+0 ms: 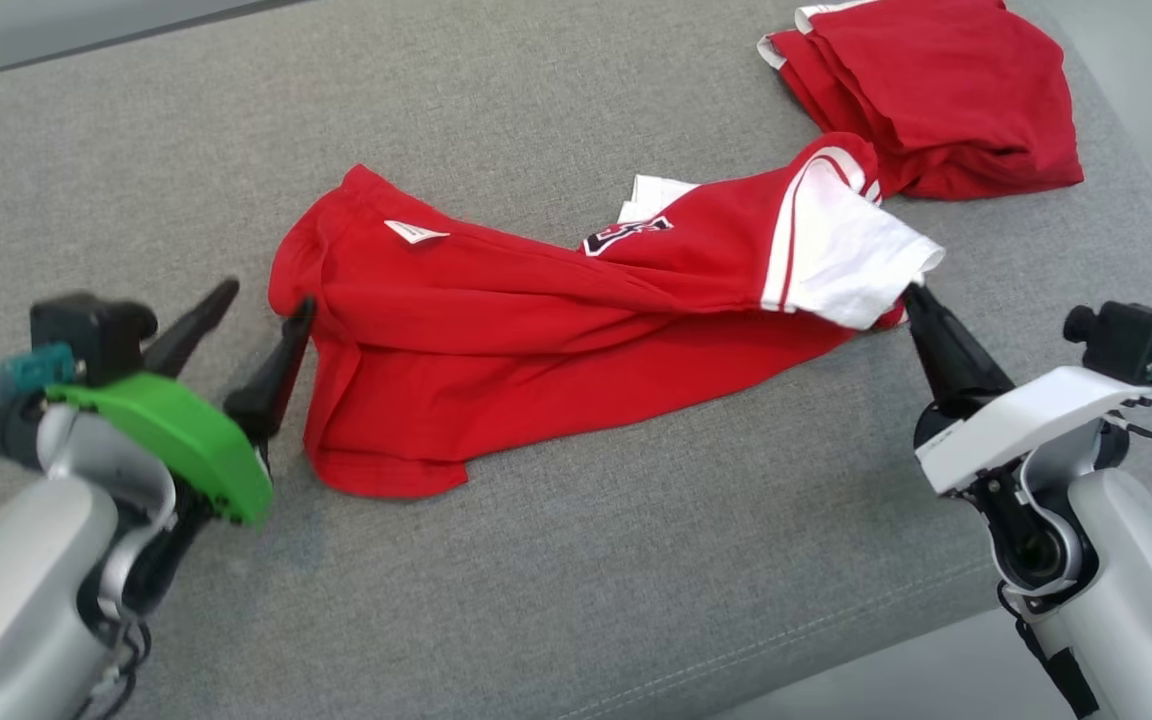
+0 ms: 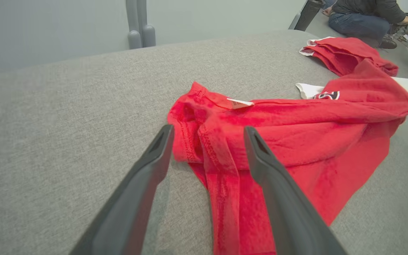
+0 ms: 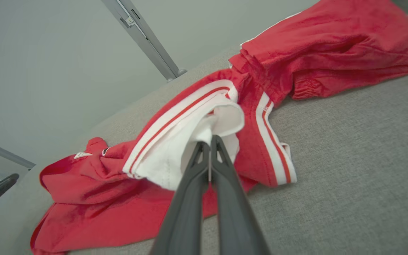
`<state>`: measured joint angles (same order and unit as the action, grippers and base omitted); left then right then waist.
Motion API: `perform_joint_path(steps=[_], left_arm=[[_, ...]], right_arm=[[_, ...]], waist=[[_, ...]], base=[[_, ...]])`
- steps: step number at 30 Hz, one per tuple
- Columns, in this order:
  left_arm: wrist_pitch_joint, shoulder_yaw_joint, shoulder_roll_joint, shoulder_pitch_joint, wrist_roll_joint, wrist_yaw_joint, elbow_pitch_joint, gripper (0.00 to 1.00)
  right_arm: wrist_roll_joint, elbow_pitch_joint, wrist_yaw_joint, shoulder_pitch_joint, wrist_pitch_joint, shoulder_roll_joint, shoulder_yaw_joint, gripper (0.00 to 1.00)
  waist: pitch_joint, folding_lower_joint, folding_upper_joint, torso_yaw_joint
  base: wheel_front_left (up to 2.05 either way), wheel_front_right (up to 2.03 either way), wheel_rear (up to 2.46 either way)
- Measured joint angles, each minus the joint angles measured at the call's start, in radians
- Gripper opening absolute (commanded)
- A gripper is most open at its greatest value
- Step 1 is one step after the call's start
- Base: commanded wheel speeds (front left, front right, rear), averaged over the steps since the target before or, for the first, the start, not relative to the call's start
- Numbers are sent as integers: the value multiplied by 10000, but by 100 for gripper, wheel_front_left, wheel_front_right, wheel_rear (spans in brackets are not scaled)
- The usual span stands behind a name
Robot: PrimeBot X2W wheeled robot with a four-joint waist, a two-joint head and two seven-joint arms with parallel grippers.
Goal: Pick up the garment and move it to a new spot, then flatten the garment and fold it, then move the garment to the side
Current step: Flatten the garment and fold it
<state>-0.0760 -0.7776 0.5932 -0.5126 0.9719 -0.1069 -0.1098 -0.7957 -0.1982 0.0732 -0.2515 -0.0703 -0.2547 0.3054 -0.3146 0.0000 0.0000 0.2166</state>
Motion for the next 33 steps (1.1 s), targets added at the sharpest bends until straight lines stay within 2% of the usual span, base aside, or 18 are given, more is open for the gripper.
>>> perform_joint_path(steps=[5,11,17,22,28,30,33], left_arm=[[477,286,-238,-1314,2,-2,-104,100],[1499,-224,-472,-2457,-558,-2,-832,100],[2370,-734,-449,-2970,-1085,-4,-1960,100],[3020,-1018,-502,-3354,-1189,-4,-2378,99],[3191,-1174,-798,-3752,-1271,35,-2759,100],[3221,-1287,-951,-3808,-1323,117,-2890,91],[3229,-1346,-1076,-3900,-1356,247,-3106,91]], right_arm=[[138,245,0,10,288,25,378,0],[148,418,61,6,568,368,920,0],[268,443,104,-25,729,635,1344,0],[286,500,102,-24,775,677,1363,0],[284,523,77,-8,763,700,1273,0],[284,522,46,-4,750,700,1216,0],[280,522,42,-1,732,708,1174,0]], waist=[[-282,0,0,-1],[-651,0,0,65],[-806,0,0,476],[-892,0,0,893],[-1113,0,0,1225],[-1175,0,0,1271],[-1209,0,0,1275]], base=[[0,0,0],[0,0,0],[0,0,0],[0,0,0],[0,0,0],[0,0,0],[0,0,0]])
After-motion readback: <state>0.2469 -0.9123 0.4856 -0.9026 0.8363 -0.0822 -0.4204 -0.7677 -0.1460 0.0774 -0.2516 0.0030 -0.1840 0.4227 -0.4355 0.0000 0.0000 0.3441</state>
